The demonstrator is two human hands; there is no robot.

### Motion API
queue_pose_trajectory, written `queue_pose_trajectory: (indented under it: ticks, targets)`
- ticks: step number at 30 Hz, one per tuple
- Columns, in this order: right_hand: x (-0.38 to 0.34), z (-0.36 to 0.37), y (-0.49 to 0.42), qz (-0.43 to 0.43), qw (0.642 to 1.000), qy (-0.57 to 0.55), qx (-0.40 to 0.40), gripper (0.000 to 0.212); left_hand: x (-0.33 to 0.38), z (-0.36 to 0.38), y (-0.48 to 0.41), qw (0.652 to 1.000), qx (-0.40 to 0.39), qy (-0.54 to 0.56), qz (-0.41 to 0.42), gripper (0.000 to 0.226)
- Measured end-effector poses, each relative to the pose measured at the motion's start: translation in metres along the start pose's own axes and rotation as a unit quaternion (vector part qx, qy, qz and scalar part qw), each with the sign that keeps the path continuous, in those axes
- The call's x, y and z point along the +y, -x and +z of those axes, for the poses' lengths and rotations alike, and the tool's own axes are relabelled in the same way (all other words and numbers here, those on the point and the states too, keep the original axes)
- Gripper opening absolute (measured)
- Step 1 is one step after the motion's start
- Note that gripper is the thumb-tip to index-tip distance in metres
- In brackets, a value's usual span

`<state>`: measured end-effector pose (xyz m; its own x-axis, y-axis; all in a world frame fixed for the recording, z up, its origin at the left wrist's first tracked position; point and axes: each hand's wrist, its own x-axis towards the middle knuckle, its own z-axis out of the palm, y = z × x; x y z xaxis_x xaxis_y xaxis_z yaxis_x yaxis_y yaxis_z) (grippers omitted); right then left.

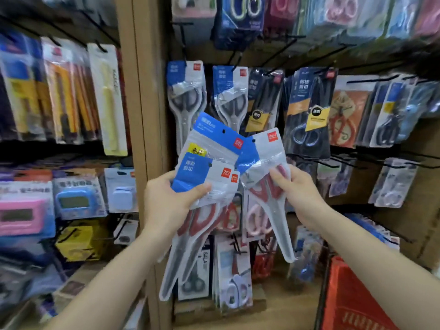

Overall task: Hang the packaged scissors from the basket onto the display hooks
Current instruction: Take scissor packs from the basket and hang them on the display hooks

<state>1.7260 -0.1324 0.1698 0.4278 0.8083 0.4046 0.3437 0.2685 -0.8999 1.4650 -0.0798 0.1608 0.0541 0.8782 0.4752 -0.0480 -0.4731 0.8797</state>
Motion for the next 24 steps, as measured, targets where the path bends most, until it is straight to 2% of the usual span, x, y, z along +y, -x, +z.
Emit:
queue_pose_trajectory:
  ticks: [6, 13, 17, 24]
  targets:
    - [-0.037, 0.003, -0.039, -0.069, 0.997, 0.021, 0.012, 0.01, 0.037, -0.027, -0.036, 0.998, 0.025, 0.013, 0.058, 0.022]
    - [-0.082, 0.012, -0.076, -0.026, 0.997, -0.071, 0.029, 0.016, 0.076, -0.034, -0.092, 0.995, 0.047, 0.037, 0.083, 0.023]
    - [-0.108, 0.021, -0.098, -0.025, 0.99, -0.131, 0.033, 0.004, 0.091, -0.032, -0.122, 0.994, 0.033, 0.038, 0.097, 0.03]
    - [-0.132, 0.034, -0.13, -0.048, 0.988, -0.145, 0.029, 0.019, 0.093, -0.031, -0.155, 0.985, 0.069, -0.013, 0.154, 0.024]
